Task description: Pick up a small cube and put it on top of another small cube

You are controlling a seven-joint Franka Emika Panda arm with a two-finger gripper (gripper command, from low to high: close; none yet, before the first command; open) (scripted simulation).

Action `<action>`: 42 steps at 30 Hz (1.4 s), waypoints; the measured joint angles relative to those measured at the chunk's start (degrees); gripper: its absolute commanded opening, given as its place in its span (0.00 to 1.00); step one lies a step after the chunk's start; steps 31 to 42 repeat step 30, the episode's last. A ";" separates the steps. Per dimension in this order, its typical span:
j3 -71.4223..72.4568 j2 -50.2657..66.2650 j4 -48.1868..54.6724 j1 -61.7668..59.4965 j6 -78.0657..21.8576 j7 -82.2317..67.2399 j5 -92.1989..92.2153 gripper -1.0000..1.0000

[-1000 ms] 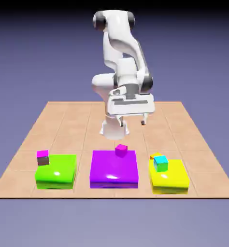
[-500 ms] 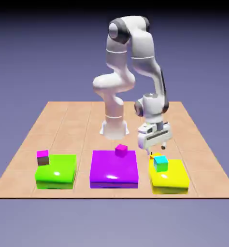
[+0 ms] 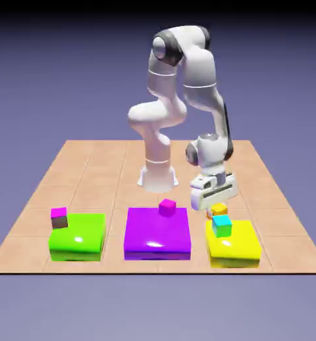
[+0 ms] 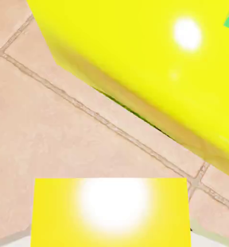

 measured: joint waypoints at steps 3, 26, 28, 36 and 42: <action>-0.07 -2.35 -0.77 0.30 -1.59 -0.06 0.43 0.00; 2.51 -3.31 19.51 -18.53 -23.33 27.80 -28.38 1.00; 4.26 -7.46 19.19 -19.69 -26.93 24.85 -24.38 1.00; 6.02 -11.61 18.88 -20.90 -30.53 21.91 -20.38 1.00; 6.02 -11.61 18.88 -20.90 -30.53 21.91 -20.38 1.00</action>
